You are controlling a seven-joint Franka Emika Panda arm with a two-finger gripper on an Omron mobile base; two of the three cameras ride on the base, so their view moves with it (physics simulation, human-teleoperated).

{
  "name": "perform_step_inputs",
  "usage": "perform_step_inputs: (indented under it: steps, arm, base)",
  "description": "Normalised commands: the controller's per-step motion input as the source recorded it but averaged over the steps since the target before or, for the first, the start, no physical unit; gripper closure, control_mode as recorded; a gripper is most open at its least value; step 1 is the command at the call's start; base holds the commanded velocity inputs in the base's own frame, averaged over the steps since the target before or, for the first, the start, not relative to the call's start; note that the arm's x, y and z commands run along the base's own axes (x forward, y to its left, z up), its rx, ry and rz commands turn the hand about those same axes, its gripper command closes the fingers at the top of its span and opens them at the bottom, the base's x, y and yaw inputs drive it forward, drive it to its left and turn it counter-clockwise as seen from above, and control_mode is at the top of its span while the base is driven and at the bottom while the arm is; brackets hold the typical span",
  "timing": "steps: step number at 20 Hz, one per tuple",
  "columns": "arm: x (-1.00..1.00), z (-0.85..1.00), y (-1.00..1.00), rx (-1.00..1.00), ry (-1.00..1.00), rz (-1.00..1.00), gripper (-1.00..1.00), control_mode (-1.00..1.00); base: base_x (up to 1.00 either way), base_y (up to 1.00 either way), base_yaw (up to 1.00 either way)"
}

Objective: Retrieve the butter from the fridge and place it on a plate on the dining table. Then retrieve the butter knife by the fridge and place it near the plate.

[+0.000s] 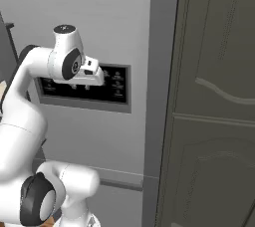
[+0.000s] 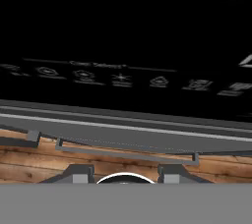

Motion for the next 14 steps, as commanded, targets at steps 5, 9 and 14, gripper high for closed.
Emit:
perform_step_inputs:
  steps: [5,9,14]
  arm:
    - [0.00,0.00,0.00,0.00,0.00,0.00,-1.00,1.00]
    - [0.00,0.00,0.00,0.00,0.00,0.00,-1.00,1.00]
    - [0.00,0.00,0.00,0.00,0.00,0.00,-1.00,1.00]
  base:
    - [-0.18,0.10,-0.01]
    - [-0.47,0.87,-0.04]
    - [-0.63,0.53,-0.11]
